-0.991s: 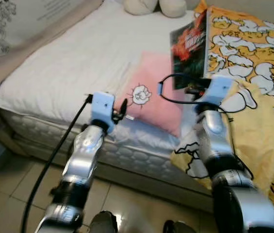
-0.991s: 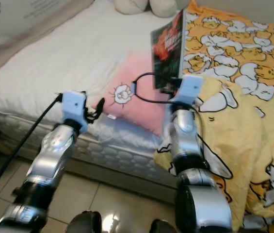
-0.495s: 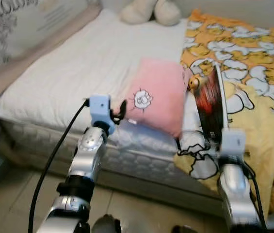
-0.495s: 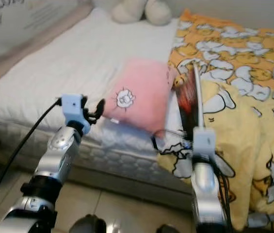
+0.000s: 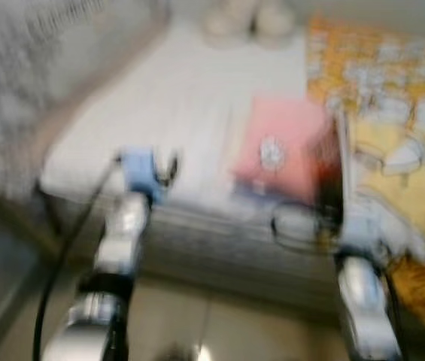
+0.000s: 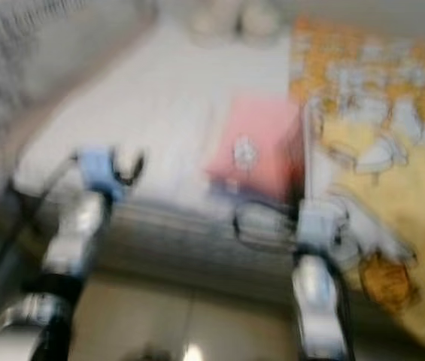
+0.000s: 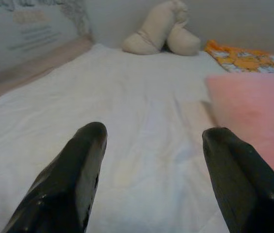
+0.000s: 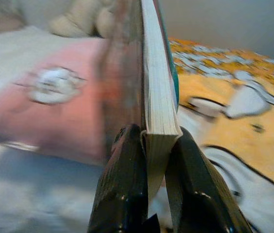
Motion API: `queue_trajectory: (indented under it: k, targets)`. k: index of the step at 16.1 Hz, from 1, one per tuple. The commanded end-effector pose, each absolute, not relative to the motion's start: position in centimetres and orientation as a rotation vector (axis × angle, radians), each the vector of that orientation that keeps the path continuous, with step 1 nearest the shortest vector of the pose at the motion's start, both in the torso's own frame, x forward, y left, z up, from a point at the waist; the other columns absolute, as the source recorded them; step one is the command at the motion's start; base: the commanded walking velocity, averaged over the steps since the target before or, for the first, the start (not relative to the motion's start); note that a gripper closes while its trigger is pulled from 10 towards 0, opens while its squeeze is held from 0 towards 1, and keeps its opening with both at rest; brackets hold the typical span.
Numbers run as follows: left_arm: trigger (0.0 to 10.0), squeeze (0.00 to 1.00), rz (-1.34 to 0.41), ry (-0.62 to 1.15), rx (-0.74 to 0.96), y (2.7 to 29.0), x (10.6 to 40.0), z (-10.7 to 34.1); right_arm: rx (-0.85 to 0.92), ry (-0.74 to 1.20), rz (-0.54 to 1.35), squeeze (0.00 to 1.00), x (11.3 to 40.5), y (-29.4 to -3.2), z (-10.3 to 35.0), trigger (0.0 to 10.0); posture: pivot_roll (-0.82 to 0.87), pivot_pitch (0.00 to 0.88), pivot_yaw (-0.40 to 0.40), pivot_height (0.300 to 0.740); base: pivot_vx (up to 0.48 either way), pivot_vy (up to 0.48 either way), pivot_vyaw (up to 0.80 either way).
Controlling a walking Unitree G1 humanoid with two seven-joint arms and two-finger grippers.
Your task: Clean up the room
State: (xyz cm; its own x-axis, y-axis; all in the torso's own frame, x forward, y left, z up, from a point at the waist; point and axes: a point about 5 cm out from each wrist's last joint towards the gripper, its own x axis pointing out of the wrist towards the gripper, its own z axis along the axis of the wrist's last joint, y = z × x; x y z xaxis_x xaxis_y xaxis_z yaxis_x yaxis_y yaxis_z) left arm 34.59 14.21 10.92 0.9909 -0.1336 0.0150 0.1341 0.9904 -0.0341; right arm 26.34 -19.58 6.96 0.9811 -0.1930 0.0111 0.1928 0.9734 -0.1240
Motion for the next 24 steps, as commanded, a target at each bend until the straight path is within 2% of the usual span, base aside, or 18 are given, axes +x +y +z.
queue_trajectory:
  k: [1, 4, 8, 10, 12, 14, 19, 24]
  targets:
    - [10.0, 0.00, -0.165, -0.011, -0.043, 12.6, 34.4, 10.7, -0.132, -0.074, -0.192, 0.00, 26.6, -20.1, 8.6, 0.0, 0.01, 0.000, 0.046, 0.740, 0.000, 0.480, 0.00]
    - [10.0, 0.00, -0.198, 0.006, -0.025, 12.0, 34.1, 10.2, -0.116, -0.075, -0.197, 0.00, 26.3, -19.9, 8.5, 0.0, 0.00, 0.000, 0.060, 0.740, 0.000, 0.480, 0.00]
    - [10.0, 0.00, -0.270, 0.021, 0.028, 12.0, 35.4, 11.0, -0.105, -0.043, -0.238, 0.00, 25.3, -19.4, 7.6, 0.0, -0.02, 0.000, 0.089, 0.740, 0.000, 0.480, -0.20]
    - [10.0, 0.00, -0.242, 0.014, 0.087, 12.2, 35.4, 10.9, -0.078, -0.035, -0.256, 0.00, 25.1, -19.4, 7.2, 0.0, -0.04, 0.000, 0.113, 0.740, 0.000, 0.480, -0.80]
    - [10.0, 0.00, -0.235, 0.019, 0.065, 11.9, 35.2, 10.8, -0.067, -0.031, -0.240, 0.00, 25.1, -19.3, 7.2, 0.0, -0.04, 0.000, 0.112, 0.740, 0.000, 0.000, 0.00]
    - [10.0, 0.00, -0.193, 0.010, -0.032, 12.0, 35.1, 10.8, -0.068, -0.033, -0.194, 0.00, 25.2, -18.6, 7.3, 0.0, -0.03, 0.000, 0.094, 0.740, 0.480, 0.000, 0.00]
    - [10.0, 0.00, -0.167, -0.014, -0.033, 12.1, 35.0, 10.9, -0.076, -0.044, -0.131, 0.00, 26.4, -18.4, 7.8, 0.0, 0.01, 0.000, 0.052, 0.740, 0.480, 0.000, 0.00]
    - [10.0, 0.00, -0.126, -0.023, -0.024, 13.6, 34.8, 10.9, -0.078, -0.028, -0.103, 0.00, 26.7, -18.1, 7.6, 0.0, 0.05, 0.000, 0.028, 0.740, 0.480, 0.000, 0.00]
